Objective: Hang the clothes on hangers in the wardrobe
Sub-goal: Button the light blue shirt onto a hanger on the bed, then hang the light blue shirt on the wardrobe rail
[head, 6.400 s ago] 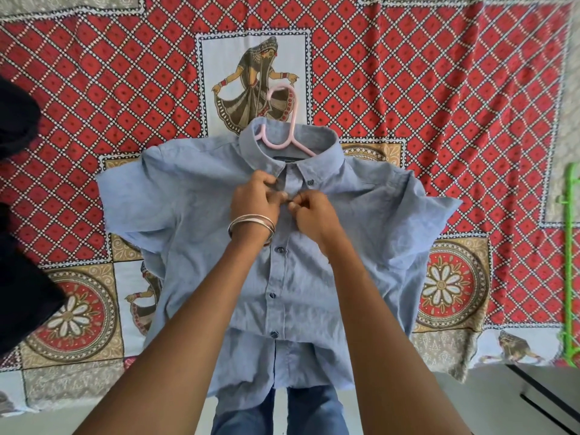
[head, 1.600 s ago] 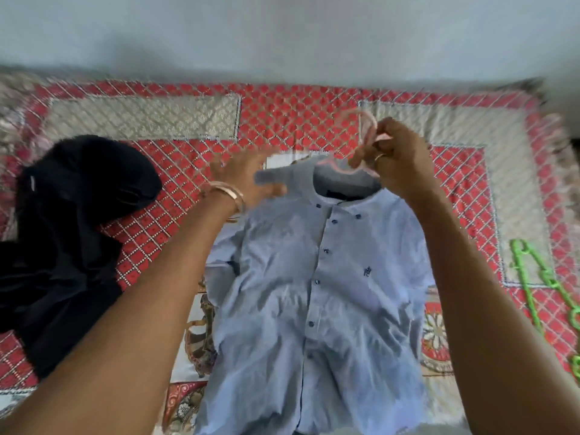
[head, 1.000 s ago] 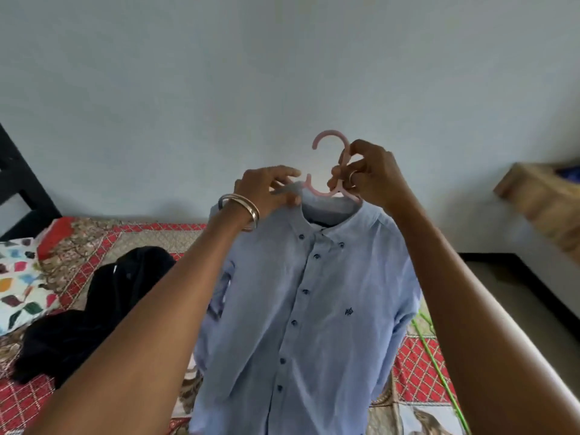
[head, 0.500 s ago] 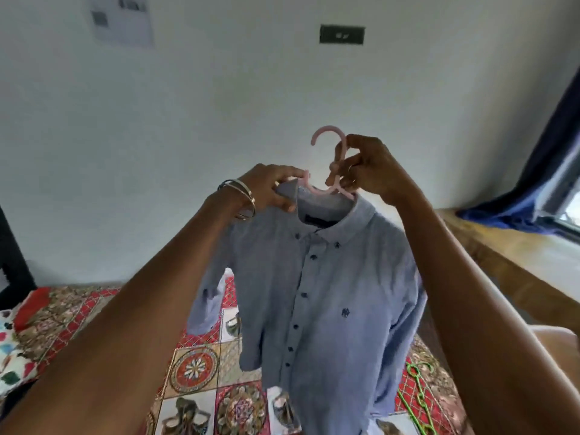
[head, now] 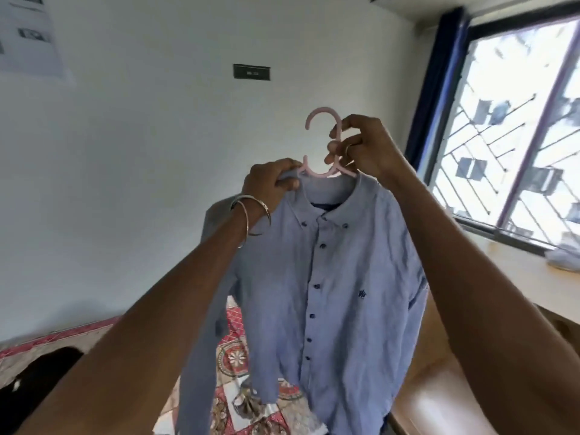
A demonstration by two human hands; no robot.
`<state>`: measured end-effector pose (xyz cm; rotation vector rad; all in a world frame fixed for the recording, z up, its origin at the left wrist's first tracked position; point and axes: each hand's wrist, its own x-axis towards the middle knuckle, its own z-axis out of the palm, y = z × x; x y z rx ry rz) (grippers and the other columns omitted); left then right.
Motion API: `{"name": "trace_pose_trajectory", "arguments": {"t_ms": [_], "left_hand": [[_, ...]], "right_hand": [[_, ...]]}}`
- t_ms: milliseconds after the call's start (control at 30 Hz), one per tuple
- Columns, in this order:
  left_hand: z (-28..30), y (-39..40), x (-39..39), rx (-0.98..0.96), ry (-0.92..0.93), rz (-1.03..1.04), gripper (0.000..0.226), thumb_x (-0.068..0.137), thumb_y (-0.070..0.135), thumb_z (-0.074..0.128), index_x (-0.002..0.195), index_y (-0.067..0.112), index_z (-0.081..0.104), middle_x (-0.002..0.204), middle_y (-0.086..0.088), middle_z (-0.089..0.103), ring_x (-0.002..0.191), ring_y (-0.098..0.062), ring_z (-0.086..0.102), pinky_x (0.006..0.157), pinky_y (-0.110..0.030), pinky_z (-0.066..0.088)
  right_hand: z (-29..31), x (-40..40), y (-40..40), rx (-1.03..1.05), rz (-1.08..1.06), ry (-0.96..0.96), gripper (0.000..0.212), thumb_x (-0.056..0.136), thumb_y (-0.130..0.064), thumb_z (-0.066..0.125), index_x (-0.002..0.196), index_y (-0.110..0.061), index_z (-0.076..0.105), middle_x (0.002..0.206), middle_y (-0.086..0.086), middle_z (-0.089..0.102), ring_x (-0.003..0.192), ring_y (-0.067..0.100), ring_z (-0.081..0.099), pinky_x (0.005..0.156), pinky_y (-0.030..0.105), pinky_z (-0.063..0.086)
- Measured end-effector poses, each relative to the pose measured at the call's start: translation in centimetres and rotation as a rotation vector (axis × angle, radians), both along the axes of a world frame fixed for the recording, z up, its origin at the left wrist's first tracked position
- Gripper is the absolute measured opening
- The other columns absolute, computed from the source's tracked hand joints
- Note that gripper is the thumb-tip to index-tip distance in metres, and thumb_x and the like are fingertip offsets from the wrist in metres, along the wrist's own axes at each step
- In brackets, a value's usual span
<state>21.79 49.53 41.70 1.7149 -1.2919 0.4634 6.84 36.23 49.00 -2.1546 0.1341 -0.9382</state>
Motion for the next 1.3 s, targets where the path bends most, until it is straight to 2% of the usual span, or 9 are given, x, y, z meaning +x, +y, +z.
{"name": "trace_pose_trajectory", "arguments": {"t_ms": [133,267,367,467,633,900,1067,1167,1300], "left_hand": [[0.9,-2.4,-6.1,-0.102,-0.004,-0.189,0.024,0.089,0.01,0.059,0.11,0.005,0.07,0.11,-0.01,0.07,0.101,-0.014,0.062,0.087,-0.012,0.044],[1.8,-3.4,-8.9,-0.207,0.142,-0.284,0.027,0.086,0.007,0.044,0.087,0.011,0.07,0.074,-0.006,0.07,0.063,-0.01,0.065,0.067,-0.03,0.056],[1.1,-4.2,-11.2,0.062,0.049,-0.371,0.017,0.09,0.019,0.059,0.104,0.018,0.069,0.088,0.0,0.071,0.077,-0.015,0.067,0.076,-0.024,0.052],[1.4,-6.9,-15.9,0.307,-0.007,-0.482,0.052,0.074,0.025,0.08,0.123,0.023,0.061,0.108,0.004,0.064,0.076,-0.003,0.062,0.065,-0.004,0.041],[0.9,-12.5,-23.1,0.671,-0.405,-0.533,0.045,0.066,0.017,0.084,0.107,0.024,0.066,0.077,0.013,0.059,0.067,-0.003,0.058,0.057,-0.017,0.042],[1.5,-23.9,-39.2,0.646,-0.414,-0.586,0.034,0.079,0.0,0.05,0.1,0.021,0.068,0.094,-0.008,0.062,0.078,-0.021,0.061,0.064,-0.027,0.053],[2.7,-30.6,-53.8,0.208,-0.257,-0.739,0.044,0.086,-0.013,0.049,0.123,0.007,0.062,0.112,-0.019,0.062,0.099,-0.03,0.061,0.088,-0.03,0.046],[2.3,-32.1,-63.1,0.211,-0.107,-1.03,0.032,0.092,0.013,0.061,0.122,0.002,0.061,0.109,-0.017,0.068,0.097,-0.019,0.062,0.087,-0.021,0.046],[1.8,-34.1,-69.2,0.11,-0.042,-1.136,0.041,0.074,0.041,0.065,0.098,0.009,0.071,0.082,-0.01,0.07,0.076,-0.008,0.055,0.074,-0.039,0.05]], "right_hand": [[0.6,-7.9,-0.6,0.009,-0.118,-0.027,0.044,0.08,0.027,0.031,0.096,-0.008,0.052,0.062,0.005,0.061,0.052,0.014,0.063,0.046,0.021,0.041],[0.5,-14.2,-1.6,-0.019,-0.18,-0.006,0.051,0.076,0.03,0.027,0.091,-0.013,0.051,0.067,0.009,0.06,0.055,0.016,0.066,0.05,0.025,0.043],[-0.5,-19.9,-3.0,0.03,-0.289,-0.033,0.044,0.072,0.023,0.032,0.094,-0.01,0.051,0.072,0.013,0.058,0.061,0.022,0.064,0.049,0.021,0.041],[-0.6,-26.7,-4.3,0.015,-0.473,-0.073,0.042,0.075,0.026,0.032,0.096,-0.003,0.053,0.064,0.008,0.06,0.055,0.013,0.064,0.047,0.019,0.045],[-1.9,-35.8,-5.9,0.064,-0.662,-0.112,0.041,0.077,0.024,0.034,0.092,-0.007,0.056,0.068,0.009,0.062,0.054,0.017,0.064,0.055,0.033,0.049],[-1.7,-55.3,-8.4,0.019,-0.824,-0.024,0.012,0.092,0.004,0.056,0.096,-0.007,0.055,0.073,0.02,0.069,0.063,0.03,0.068,0.051,0.029,0.052],[-1.5,-66.6,-11.6,-0.033,-0.962,-0.066,0.02,0.089,0.013,0.05,0.092,-0.007,0.055,0.063,0.003,0.066,0.059,0.022,0.067,0.049,0.025,0.05],[-1.3,-71.7,-14.3,-0.09,-1.081,-0.098,0.022,0.085,0.009,0.057,0.088,-0.013,0.058,0.066,0.004,0.068,0.065,0.026,0.069,0.058,0.034,0.055],[-0.4,-74.8,-16.7,-0.098,-1.181,-0.252,0.012,0.084,0.001,0.068,0.09,-0.008,0.063,0.059,-0.007,0.067,0.057,0.007,0.068,0.054,0.021,0.05]]}}
